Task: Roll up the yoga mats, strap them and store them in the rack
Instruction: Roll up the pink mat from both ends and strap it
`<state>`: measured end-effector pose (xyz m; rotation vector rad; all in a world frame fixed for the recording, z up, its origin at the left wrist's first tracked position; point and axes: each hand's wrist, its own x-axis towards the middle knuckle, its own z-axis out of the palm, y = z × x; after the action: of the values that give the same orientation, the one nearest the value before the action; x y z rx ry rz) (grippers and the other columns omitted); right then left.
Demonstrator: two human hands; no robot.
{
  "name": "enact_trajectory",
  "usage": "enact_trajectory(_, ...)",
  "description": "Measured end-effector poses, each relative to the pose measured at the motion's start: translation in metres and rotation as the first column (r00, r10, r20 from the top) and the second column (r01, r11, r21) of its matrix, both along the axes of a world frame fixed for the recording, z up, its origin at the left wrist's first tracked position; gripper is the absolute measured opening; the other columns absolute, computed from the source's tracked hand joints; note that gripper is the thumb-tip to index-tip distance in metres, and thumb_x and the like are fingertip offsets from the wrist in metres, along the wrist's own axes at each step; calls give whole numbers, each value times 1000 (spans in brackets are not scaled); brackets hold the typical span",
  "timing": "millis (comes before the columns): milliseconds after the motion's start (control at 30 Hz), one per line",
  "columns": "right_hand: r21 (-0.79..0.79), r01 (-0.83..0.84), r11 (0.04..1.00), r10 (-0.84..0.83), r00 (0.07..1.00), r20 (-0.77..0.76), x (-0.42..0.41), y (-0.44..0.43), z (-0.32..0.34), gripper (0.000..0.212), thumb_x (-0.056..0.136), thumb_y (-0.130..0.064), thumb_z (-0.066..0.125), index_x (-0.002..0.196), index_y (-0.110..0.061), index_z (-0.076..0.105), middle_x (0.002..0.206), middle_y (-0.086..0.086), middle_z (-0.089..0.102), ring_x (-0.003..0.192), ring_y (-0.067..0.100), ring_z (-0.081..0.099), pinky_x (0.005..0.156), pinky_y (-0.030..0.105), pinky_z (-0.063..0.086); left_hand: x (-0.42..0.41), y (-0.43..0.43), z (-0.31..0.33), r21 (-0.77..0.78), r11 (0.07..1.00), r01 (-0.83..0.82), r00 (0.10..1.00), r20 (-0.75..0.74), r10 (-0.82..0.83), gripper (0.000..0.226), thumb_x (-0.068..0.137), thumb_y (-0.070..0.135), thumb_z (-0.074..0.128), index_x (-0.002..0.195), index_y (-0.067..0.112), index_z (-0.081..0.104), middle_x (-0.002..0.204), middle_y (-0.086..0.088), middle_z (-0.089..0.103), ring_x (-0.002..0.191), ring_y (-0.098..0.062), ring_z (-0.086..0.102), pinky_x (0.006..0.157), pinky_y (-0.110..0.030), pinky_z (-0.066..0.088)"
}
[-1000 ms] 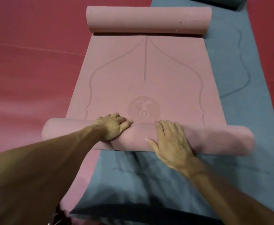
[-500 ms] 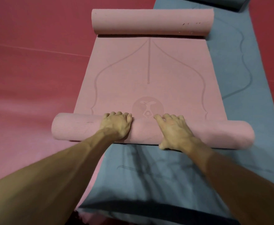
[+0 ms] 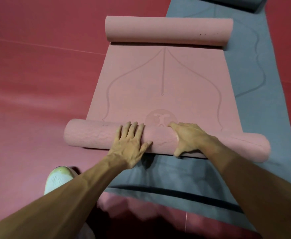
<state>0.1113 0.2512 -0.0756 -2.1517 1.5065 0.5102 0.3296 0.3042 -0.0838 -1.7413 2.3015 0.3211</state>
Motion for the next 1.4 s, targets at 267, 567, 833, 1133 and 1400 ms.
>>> enact_trajectory(267, 269, 19, 963, -36, 998, 56, 0, 38, 3, 97, 48, -44, 87, 131, -27, 37, 112, 2, 59, 94, 22, 53, 75, 30, 42, 5, 42, 5, 179, 984, 0, 999, -48, 9, 92, 78, 73, -3, 153, 20, 4, 158, -2, 12, 146, -23, 4, 118, -41, -2)
enact_trajectory(567, -14, 59, 998, -56, 988, 143, -12, 64, -5, 99, 66, -81, 58, 147, -30, 30, 146, -4, 40, 132, 19, 36, 108, 37, 26, 4, 21, 0, 264, 964, 6, 999, -41, 5, 68, 97, 58, 21, 152, 22, 6, 155, -1, 15, 143, -24, 10, 118, -42, 2)
enact_trajectory(833, -425, 364, 829, -209, 905, 370, 0, 76, -21, 67, 84, -67, 26, 122, -25, 62, 120, 4, 55, 110, 27, 50, 93, 44, 38, 4, -31, -3, 258, 965, 43, 995, -99, -18, 57, 97, 57, 18, 143, 27, 32, 144, -4, 36, 134, -26, 32, 111, -44, 22)
enact_trajectory(1133, -481, 195, 855, -157, 980, 119, 8, 59, -31, 67, 85, -70, 24, 119, -25, 60, 105, 0, 57, 101, 25, 53, 92, 47, 32, 0, -40, -15, 35, 999, -17, 993, -119, 21, 45, 101, 44, 17, 129, 27, 47, 132, 1, 54, 124, -20, 46, 104, -37, 30)
enact_trajectory(1400, -155, 214, 964, -205, 976, 70, 6, 8, -11, 58, 89, -72, 23, 126, -35, 48, 126, 0, 48, 125, 22, 39, 102, 46, 29, -5, -19, -10, -90, 996, -21, 996, -89, 12, 76, 88, 49, 1, 141, 12, 42, 139, -9, 48, 130, -27, 42, 113, -42, 23)
